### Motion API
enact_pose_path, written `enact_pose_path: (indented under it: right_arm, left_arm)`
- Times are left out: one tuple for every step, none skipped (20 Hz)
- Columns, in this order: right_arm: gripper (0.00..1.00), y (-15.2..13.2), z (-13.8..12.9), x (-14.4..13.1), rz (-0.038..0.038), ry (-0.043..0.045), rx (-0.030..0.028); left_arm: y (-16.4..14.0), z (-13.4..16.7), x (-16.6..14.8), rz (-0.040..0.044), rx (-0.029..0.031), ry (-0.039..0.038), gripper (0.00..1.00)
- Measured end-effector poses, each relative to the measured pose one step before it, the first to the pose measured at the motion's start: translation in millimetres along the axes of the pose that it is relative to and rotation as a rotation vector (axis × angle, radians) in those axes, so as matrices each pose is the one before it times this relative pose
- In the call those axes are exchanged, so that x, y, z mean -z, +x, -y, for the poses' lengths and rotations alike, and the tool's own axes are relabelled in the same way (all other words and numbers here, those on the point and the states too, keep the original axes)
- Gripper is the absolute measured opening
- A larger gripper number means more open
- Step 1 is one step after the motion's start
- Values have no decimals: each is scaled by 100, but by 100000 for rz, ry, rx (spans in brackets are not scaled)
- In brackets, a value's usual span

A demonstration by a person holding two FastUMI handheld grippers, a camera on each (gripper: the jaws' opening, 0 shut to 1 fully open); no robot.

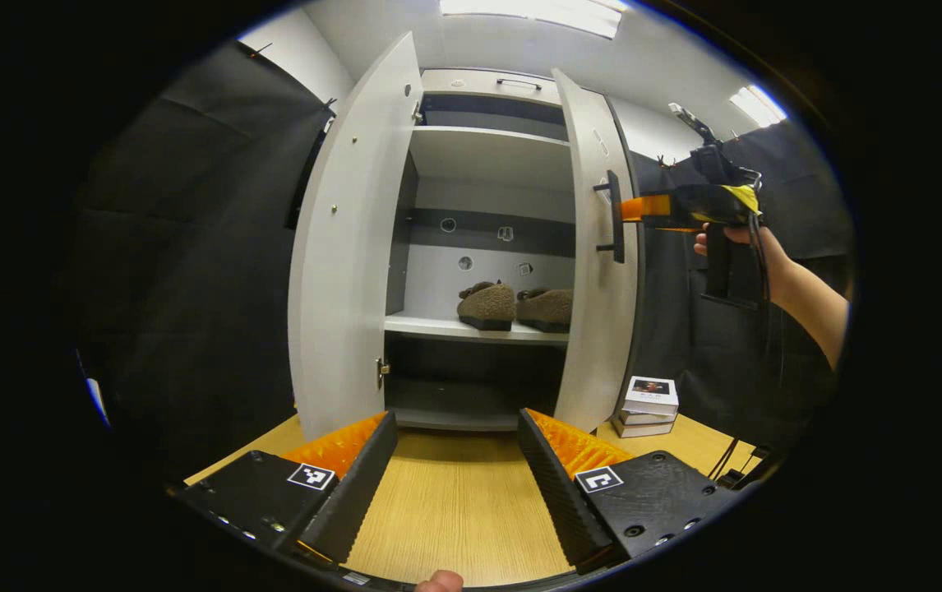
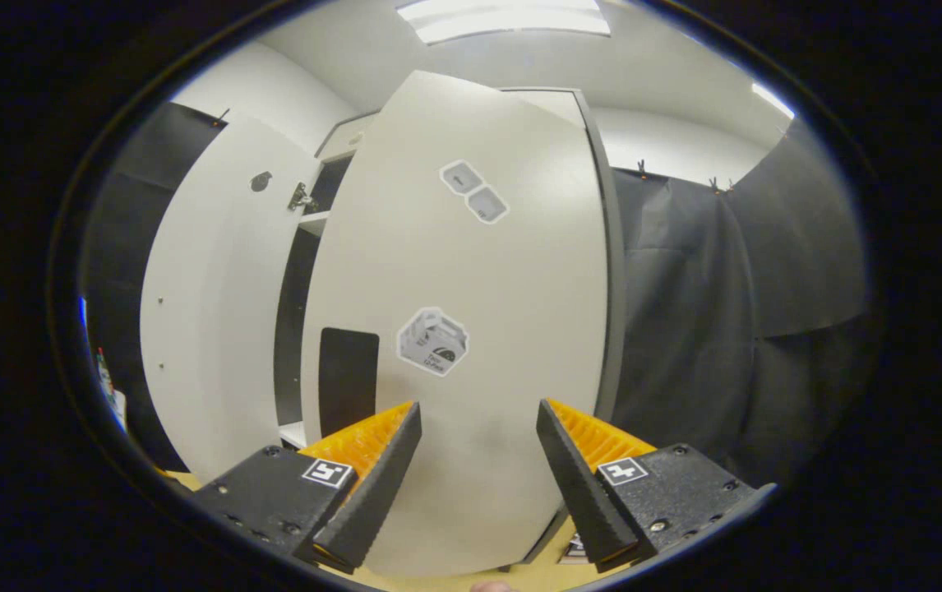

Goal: Grab one shoe with the right hand and put it into the shoe cabinet, grab the other shoe with the left hand and put it into the shoe cabinet; then close the right door with the right hand and the left door with the left hand.

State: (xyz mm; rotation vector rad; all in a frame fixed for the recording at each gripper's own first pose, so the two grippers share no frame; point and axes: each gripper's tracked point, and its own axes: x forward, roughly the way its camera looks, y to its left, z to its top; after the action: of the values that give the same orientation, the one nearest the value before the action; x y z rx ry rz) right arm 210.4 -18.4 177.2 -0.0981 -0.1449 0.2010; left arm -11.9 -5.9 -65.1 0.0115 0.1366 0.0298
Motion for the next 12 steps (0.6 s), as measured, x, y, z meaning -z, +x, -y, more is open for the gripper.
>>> enact_pose_path:
  right_arm:
    - [94,394,-251,138,-148,68,113]
    - [94,136,-124,30,224,404,287]
    - [94,-56,18,45,73,232,252]
    - [94,-82,165,-42,538,341,424]
    - [94,-154,229,-22,97,-208,980]
    - [94,-309,51,-6,78,-128,416]
    - [95,-503,-126,-147,340,42,-97]
    - [96,-581,102,-271,660,-53,648]
    - [96,-825,112,-138,223,-334,797]
    - [96,-1062,-19,-39,177,-238,705]
    - [97,-1140,-103,-127,215,108,697]
    - [98,-1103,-347,101,189,237,-44]
  left_arm:
    - [-14,-260,95,-307,-673,-297,90]
    - [-106,-215,60,-300,-476,-306,90]
    - [-150,-91,152,-222,-346,-280,90]
    - [-86,-153,-39,-111,-367,-271,90]
    - [40,-90,-87,-21,118,-252,90]
    - [85,-67,-128,102,54,-86,90]
    - [-110,-84,-204,317,36,65,90]
    - [-79,-11,-143,328,-16,76,90]
    - [-145,92,-106,171,123,-12,90]
    - [-102,75,-156,249,196,-212,90]
    - [-143,130,-195,383,392,-359,90]
    - [-95,193,-177,65,498,-265,90]
